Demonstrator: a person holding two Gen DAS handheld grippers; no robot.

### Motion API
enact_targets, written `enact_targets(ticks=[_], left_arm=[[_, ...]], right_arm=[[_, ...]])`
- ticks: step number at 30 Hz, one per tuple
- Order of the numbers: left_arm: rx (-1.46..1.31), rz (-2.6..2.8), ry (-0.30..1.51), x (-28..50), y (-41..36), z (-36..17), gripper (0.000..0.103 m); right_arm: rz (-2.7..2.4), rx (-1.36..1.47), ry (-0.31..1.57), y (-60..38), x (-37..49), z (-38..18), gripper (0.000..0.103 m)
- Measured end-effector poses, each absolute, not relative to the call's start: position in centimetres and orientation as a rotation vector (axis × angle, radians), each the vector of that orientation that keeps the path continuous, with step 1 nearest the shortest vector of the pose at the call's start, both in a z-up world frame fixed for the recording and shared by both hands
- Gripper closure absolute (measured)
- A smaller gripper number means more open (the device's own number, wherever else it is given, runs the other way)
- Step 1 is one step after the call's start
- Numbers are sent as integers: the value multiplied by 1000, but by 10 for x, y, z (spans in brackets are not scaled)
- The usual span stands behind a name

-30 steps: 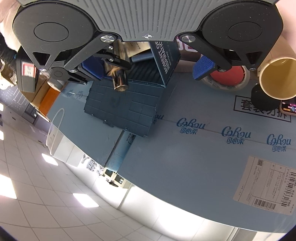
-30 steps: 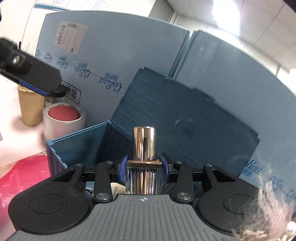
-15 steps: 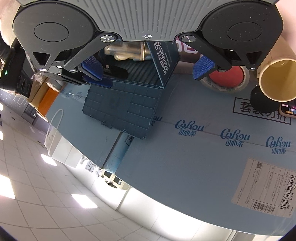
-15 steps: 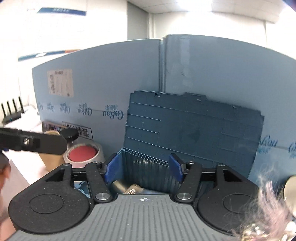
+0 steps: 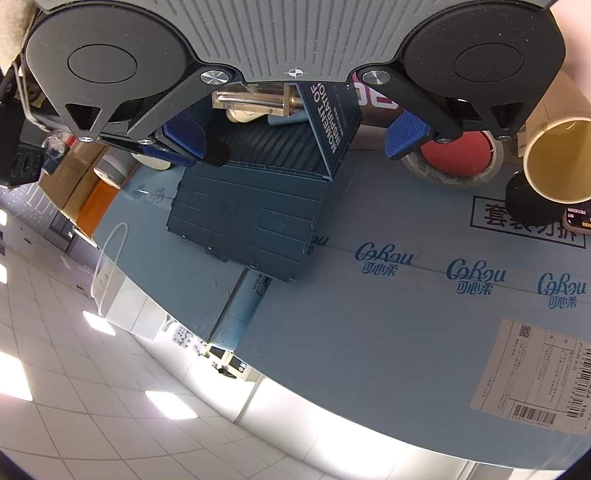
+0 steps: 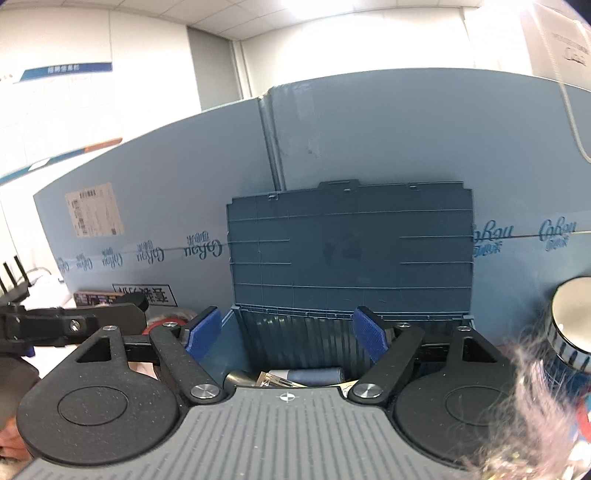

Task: Organize rigid objects
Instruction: 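Lower the glass bottle into the blue box and open the right tool, then move the right tool back to the mat over the green tube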

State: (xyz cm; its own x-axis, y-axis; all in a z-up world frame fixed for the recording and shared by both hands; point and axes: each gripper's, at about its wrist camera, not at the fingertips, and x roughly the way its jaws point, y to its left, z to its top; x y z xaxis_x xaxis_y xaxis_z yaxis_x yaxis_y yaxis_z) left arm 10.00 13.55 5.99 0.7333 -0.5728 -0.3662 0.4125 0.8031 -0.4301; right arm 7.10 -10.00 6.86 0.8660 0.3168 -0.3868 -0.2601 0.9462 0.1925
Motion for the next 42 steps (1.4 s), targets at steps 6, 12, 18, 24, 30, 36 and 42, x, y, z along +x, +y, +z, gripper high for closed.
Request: enact_targets(ticks=[6,12,18,24,30,36,42], left_arm=[[-310,-570,502,97,127,63,0],[-279,-617,461,87,109,72,0],[-364,-698,396,78,100,82,0],[-360,-683,388,76,88,84,0],[-291,-701,359,69,69,85,0],[-251,-729,356,59,50,86,0],[-267,-753,322,47,25,85,0]], right_arm=[[266,199,414,-111,58,76,25],[222,256,393,-126,41,82,24],[165,315,347,-148,18,90,22],[115,341,294,-167,-7,98,21],[82,350,240,-188,-33,105,18],[49,369,215,-213,-55,106,16],[-18,407,182,-246,-82,99,11]])
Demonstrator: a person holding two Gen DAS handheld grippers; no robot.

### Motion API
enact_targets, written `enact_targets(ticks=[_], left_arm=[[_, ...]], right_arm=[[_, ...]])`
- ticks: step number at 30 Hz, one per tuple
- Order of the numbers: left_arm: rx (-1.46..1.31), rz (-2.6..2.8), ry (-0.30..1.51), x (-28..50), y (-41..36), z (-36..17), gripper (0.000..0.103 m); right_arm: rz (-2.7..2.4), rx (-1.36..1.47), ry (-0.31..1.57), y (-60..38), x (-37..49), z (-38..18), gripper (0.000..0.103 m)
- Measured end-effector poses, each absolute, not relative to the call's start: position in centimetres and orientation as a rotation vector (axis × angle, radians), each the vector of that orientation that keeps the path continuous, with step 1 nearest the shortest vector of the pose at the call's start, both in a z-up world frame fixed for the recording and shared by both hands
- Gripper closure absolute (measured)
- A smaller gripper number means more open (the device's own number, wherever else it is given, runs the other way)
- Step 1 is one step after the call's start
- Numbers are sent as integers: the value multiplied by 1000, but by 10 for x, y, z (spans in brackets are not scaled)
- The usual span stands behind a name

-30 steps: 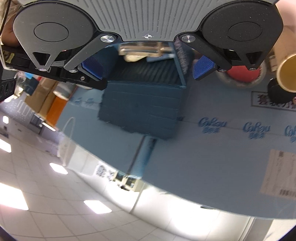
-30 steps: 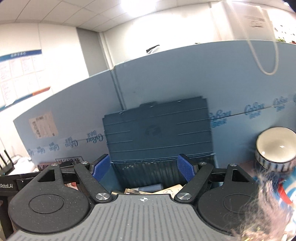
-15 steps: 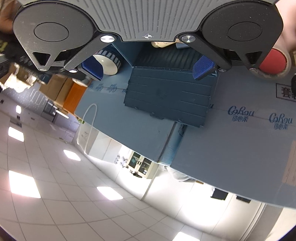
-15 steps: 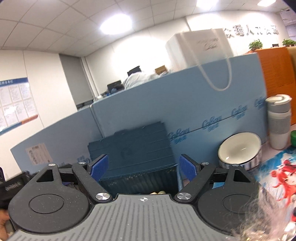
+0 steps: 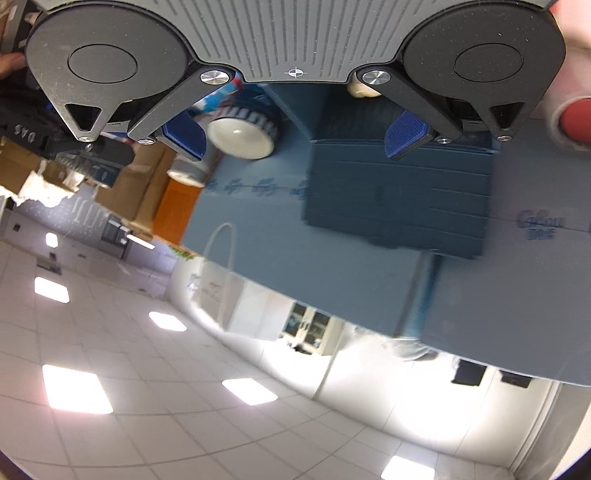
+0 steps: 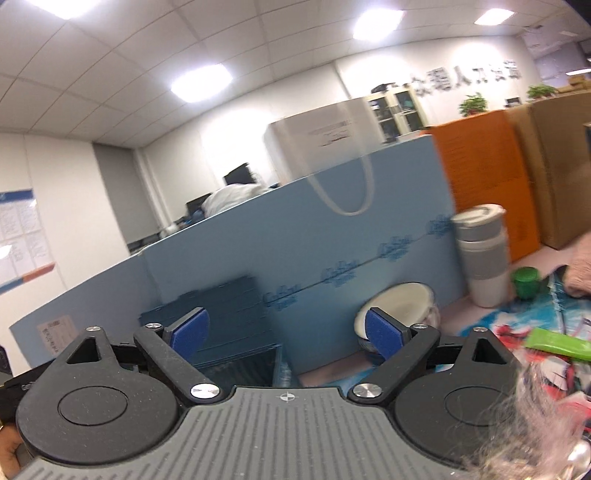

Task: Organize rigid objects
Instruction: 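Move the right tool back to the mat over the green tube, then close the right tool on the green tube and lift it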

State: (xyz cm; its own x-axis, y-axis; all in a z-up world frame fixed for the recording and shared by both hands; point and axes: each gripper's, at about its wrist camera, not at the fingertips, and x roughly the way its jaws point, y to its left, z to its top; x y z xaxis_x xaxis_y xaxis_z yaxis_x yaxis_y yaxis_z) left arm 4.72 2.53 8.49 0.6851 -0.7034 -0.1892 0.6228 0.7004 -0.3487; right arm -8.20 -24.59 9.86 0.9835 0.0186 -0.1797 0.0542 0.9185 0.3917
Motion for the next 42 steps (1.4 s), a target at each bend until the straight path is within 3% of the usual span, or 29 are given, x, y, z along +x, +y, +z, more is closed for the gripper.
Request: enact_targets(ticks=[9,15,28,34,37,42], left_arm=[[-102,-817,282,16,-38,86,0],[-87,-913,356,18,-84,75,0],[-72,-1159,492,20,-143,18,0],[15,-1054,478,18,-148,10,0],[19,-1040,475,20,-145,12,0],[8,-1032,518,28,-142,17,0]], right_arm=[[-169,498,134,-306,-120,70,0],[-342,506,140,-346,-137,56,0],[-494,435,443,-440,-103,1,1],[-551,95,637,-445,-65,-21,3],[-502,60,694,-448,-51,-28,5],[-456,168,717,-466,-33,-31,25]])
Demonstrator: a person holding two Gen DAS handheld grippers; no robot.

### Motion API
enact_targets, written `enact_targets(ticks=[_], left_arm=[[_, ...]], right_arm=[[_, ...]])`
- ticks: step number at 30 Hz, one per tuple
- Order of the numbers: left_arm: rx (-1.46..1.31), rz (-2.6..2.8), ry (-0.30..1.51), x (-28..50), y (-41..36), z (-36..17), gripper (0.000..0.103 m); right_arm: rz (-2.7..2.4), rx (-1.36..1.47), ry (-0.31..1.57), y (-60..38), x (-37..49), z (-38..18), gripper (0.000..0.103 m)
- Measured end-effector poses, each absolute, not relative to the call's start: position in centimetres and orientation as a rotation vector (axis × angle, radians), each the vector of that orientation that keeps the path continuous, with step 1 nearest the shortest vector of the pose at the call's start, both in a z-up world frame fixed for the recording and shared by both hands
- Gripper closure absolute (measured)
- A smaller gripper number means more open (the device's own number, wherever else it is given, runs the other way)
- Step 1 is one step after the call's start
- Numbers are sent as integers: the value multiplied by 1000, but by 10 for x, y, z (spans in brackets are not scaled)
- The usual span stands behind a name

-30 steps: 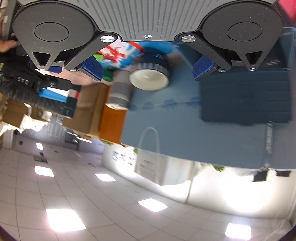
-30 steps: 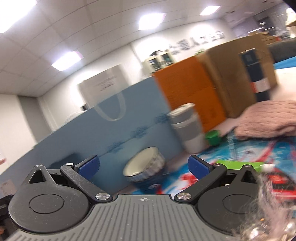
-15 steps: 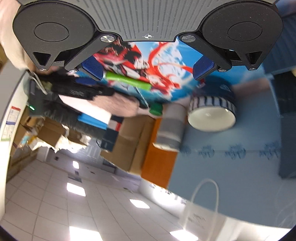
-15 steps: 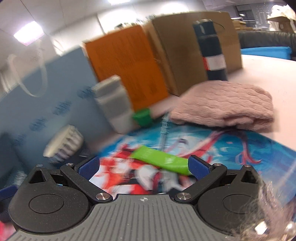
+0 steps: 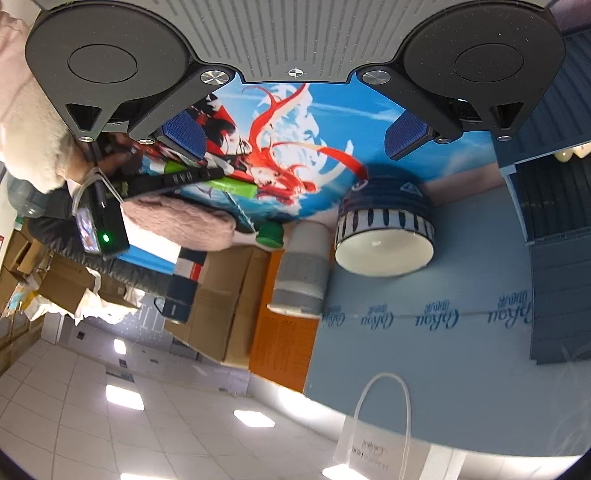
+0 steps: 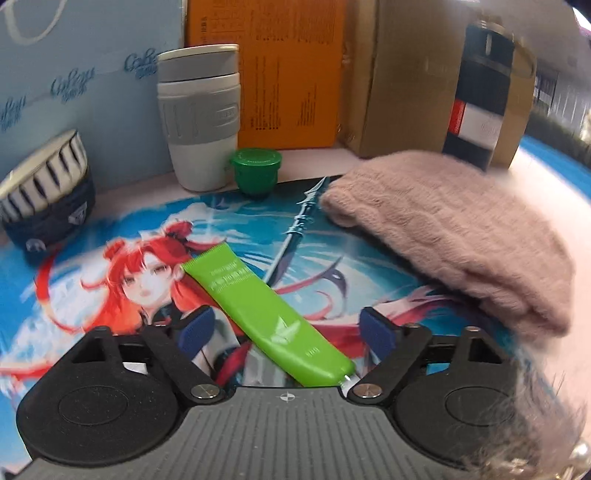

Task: Organize rigid objects
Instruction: 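Close the right tool on the green tube and lift it, then carry the green tube with the right tool over the blue box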

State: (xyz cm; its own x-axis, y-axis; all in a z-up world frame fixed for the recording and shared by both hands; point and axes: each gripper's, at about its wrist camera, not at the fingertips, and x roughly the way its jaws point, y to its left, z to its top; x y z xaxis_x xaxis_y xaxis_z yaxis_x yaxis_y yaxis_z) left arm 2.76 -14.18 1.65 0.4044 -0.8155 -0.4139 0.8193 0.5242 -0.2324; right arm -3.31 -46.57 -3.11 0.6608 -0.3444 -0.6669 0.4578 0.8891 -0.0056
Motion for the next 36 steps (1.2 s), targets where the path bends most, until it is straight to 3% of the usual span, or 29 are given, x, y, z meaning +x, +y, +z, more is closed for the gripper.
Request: enact_targets(ticks=[5,7,8,12,21,36], left_arm=[[-35,-1034,537,32,-134,25,0],[-48,-1029,529,33,-130,28,0],[-52,-1025,528,34,-129,29,0],[-75,-1009,523,37,-122,34,0],[-127,-985,517,44,-109,42,0],[-121,-966,500,32,-96,63,0]], right_arm=[[-480,196,710,-470,-22,-26,41],[-509,210,708,-472,-19,-25,53],[-529,208,709,-472,-17,-24,64],[-541,253,705,-473,-17,-21,71],[-438,556,550,-467,-50,-5,73],[-231,504,293,-377,-128,80,72]])
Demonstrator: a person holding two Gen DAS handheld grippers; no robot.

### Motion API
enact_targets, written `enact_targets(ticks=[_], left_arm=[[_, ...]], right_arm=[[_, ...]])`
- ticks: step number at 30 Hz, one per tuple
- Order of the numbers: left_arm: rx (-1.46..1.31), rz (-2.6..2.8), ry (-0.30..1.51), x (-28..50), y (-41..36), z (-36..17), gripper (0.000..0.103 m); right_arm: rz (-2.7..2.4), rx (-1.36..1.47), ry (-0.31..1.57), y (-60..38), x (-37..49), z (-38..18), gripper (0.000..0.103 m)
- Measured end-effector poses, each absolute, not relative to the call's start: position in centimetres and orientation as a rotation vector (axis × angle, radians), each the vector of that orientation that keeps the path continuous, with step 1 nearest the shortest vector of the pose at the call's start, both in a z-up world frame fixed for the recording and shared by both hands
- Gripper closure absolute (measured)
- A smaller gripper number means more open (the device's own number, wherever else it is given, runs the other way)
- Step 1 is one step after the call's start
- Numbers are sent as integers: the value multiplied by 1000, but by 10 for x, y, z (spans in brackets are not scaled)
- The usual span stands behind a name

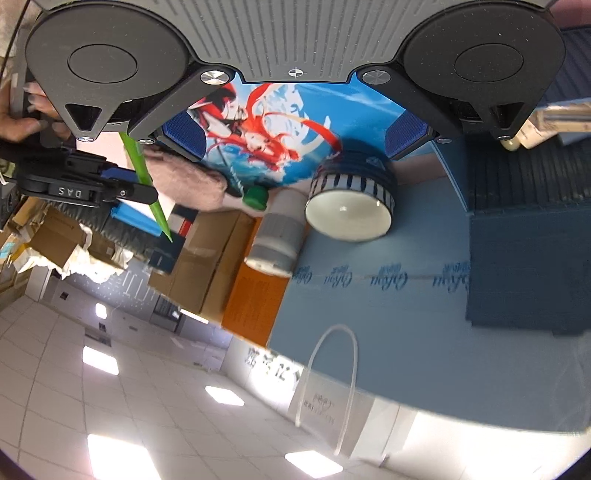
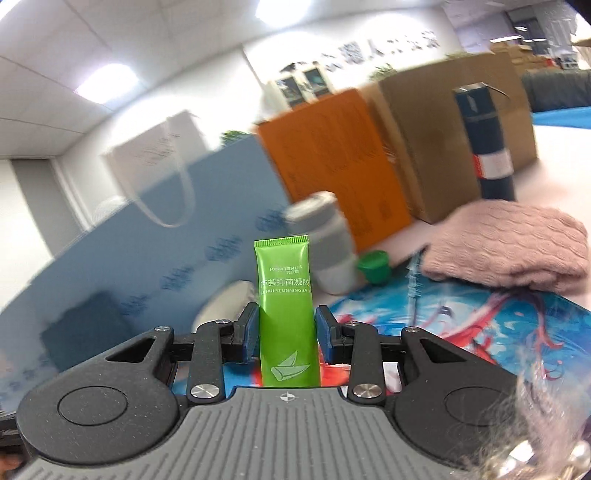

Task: Organize rigid objects
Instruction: 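Carry the green tube with the right tool over the blue box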

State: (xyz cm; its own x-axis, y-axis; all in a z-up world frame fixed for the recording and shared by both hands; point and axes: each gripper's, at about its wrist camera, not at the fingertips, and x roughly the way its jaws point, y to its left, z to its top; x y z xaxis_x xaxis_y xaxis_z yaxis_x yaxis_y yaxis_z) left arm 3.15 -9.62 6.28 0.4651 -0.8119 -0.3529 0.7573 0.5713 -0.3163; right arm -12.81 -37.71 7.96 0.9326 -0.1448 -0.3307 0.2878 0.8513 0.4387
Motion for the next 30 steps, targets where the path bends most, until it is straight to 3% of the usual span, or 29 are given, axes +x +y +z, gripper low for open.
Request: enact_targets(ticks=[17,30], left_arm=[[-160,-725,387,43,32,90,0],[-465,-545,491,110,136,66,0]], right_arm=[[79,469,229,-239,-51,122,72],[-19,612,112,-139,51,89,72]])
